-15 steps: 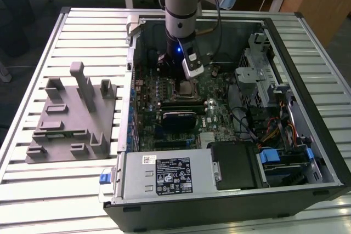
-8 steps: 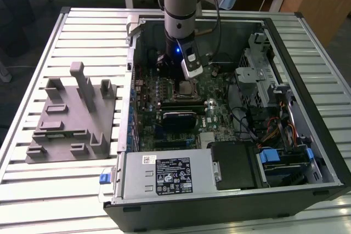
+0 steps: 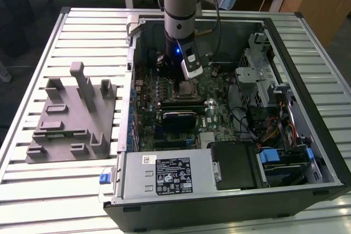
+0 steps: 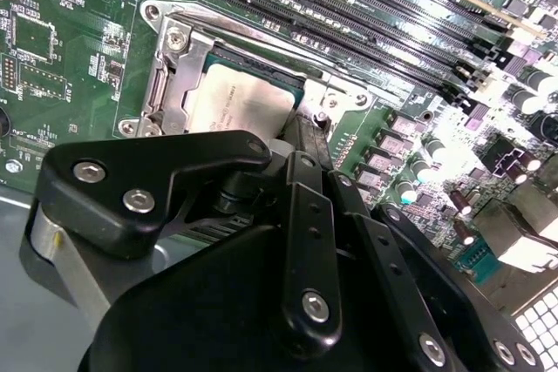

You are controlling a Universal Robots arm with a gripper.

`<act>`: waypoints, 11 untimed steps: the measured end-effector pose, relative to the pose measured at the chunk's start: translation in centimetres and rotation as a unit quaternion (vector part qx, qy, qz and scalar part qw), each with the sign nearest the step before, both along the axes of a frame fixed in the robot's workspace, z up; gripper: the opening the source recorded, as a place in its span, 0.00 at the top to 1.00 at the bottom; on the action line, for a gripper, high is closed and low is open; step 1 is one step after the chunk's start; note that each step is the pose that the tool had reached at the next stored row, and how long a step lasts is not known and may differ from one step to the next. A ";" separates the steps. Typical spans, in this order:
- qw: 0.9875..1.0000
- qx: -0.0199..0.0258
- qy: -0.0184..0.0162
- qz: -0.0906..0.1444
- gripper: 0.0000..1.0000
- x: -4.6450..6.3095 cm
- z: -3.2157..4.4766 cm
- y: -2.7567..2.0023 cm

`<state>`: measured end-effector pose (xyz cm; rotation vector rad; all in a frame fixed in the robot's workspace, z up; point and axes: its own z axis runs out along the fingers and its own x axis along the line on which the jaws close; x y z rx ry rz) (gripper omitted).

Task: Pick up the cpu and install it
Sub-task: 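Close the cpu cover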

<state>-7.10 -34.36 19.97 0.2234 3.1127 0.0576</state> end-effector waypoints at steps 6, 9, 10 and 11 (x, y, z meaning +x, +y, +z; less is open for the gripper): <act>1.000 0.000 0.000 0.000 0.89 0.0 -0.03 0.00; 1.000 0.000 0.000 0.000 0.89 -0.1 -0.05 0.00; 1.000 0.000 0.000 0.000 0.89 -0.1 -0.06 0.00; 1.000 0.000 0.000 0.000 0.89 -0.1 -0.07 0.00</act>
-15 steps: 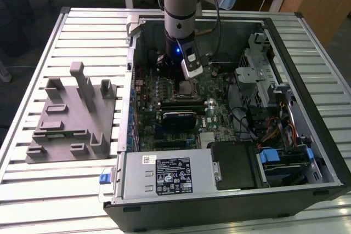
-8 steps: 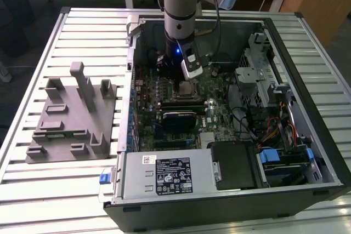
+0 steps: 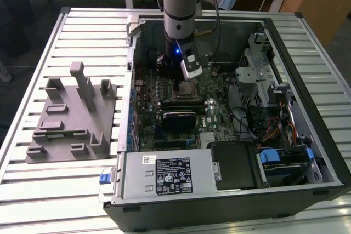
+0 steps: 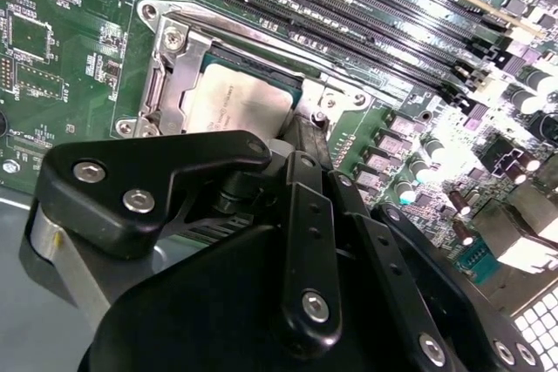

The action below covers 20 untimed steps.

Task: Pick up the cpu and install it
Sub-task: 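Close the cpu cover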

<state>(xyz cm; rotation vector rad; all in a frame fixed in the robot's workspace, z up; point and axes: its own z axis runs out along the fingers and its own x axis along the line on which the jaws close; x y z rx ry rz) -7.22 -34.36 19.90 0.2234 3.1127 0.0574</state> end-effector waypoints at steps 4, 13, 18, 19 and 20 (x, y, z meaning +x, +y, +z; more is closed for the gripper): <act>1.000 0.000 0.000 0.000 0.89 -0.1 -0.04 0.00; 1.000 0.000 0.000 0.000 0.89 -0.2 -0.07 0.00; 1.000 0.000 0.000 0.000 0.89 -0.2 0.29 0.00; 1.000 0.000 0.000 0.000 0.89 -0.2 0.41 0.00; 1.000 0.000 0.000 0.000 0.89 -0.2 0.53 0.00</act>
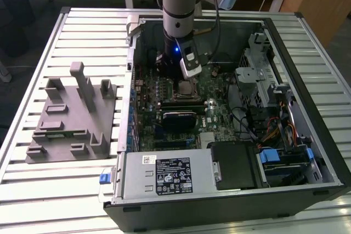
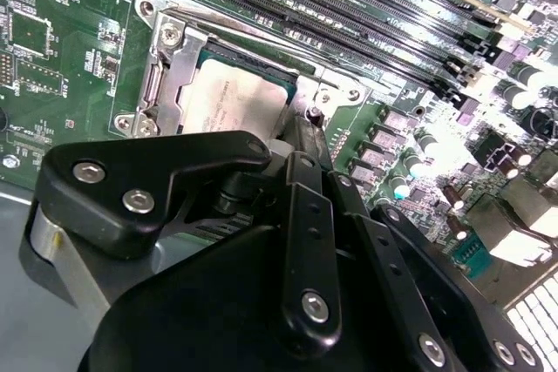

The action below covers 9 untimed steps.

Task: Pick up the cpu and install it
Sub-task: 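Close the cpu cover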

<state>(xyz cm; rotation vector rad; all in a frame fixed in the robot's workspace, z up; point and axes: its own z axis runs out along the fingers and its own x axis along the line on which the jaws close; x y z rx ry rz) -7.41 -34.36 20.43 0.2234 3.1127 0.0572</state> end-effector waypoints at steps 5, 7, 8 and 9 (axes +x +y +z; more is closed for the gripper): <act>1.000 0.000 0.000 0.000 0.89 0.0 0.14 0.00; 1.000 0.000 0.000 0.000 0.89 0.0 0.14 0.00; 1.000 0.000 0.000 0.000 0.89 0.0 0.15 0.00; 1.000 0.000 0.000 0.000 0.89 0.0 0.15 0.00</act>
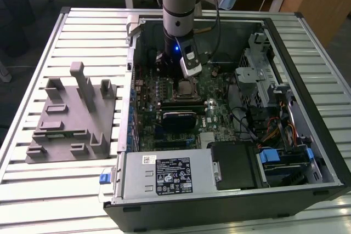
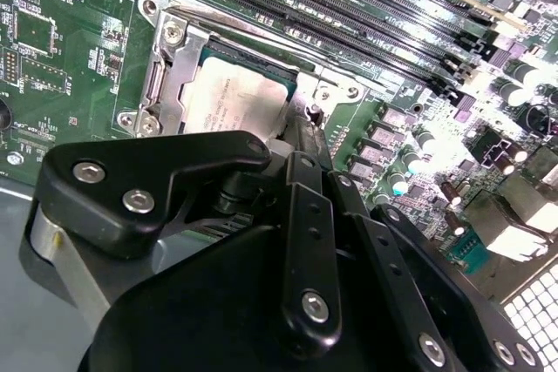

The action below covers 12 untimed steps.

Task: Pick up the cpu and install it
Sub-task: 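Close the cpu cover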

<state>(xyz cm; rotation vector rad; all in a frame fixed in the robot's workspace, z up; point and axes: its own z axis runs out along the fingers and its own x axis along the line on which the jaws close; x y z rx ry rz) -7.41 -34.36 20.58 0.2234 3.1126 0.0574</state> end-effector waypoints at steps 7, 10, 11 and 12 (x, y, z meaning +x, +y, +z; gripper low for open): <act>1.000 0.000 0.000 0.000 0.89 0.0 1.59 0.00; 1.000 0.000 0.000 0.000 0.89 0.0 2.15 0.00; 1.000 0.000 0.000 0.000 0.89 0.0 2.23 0.00; 1.000 0.000 -0.001 0.000 0.89 0.0 2.30 0.00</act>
